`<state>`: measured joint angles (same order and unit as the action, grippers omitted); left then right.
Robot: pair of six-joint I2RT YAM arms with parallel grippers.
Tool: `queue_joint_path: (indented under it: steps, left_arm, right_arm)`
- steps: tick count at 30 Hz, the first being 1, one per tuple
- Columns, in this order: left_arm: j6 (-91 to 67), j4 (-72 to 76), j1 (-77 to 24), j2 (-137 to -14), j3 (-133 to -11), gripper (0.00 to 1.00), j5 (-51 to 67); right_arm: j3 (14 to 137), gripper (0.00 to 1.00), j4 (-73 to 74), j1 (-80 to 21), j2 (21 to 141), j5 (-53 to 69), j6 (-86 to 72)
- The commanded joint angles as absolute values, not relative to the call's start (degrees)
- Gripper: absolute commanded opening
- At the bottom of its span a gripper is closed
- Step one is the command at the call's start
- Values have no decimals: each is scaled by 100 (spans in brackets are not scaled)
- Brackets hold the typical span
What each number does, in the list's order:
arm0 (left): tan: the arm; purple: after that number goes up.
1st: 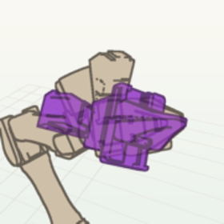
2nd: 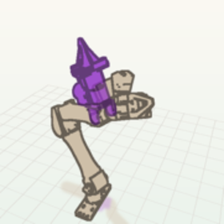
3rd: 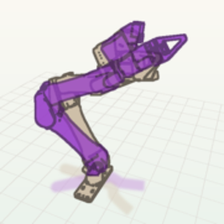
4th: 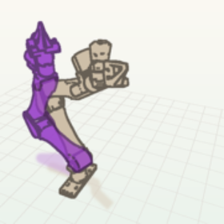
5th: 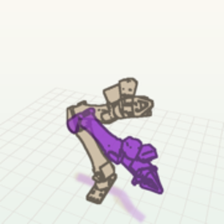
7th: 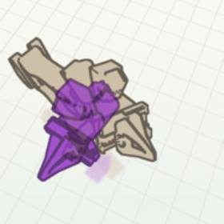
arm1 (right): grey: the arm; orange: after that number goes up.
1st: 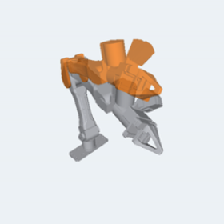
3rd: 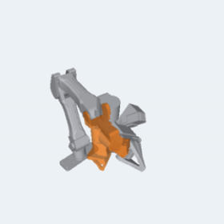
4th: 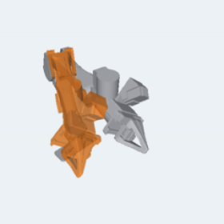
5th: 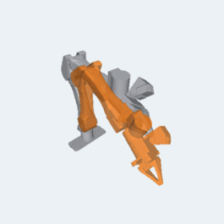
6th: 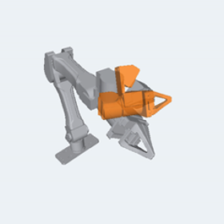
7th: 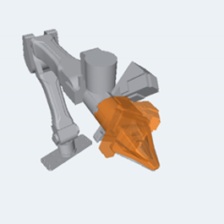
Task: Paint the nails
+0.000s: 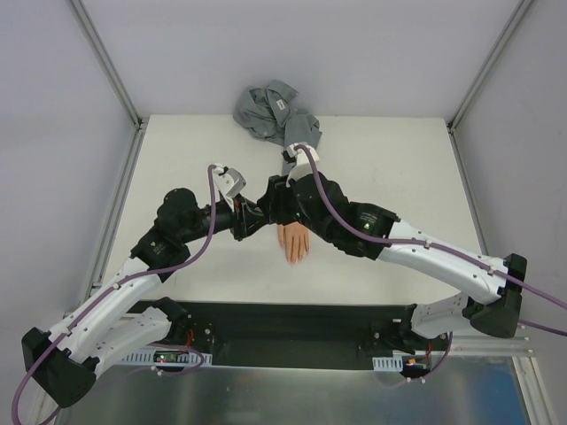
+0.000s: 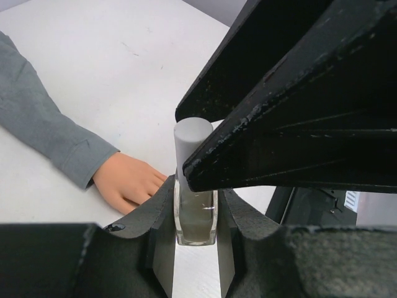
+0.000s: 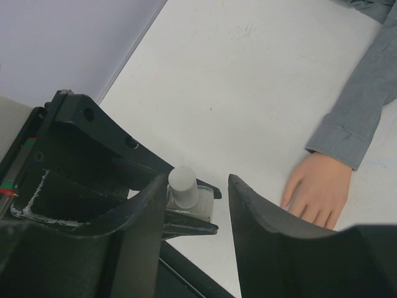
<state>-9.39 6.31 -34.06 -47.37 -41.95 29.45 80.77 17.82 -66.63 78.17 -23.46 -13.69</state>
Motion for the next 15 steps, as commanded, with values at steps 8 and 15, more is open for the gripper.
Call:
queue_joint_path:
  steps: [8,15]
  left_arm:
    - [-993,1018,-3393,-4799,-4509,0,4586]
    - [-2432,3513,-3393,-4658,-3973,0,7170]
  right_arm:
    - [7525,3,897,-6443,7559,-846,-713]
    - [5872,0,-1211,-5679,6426,3981,-45]
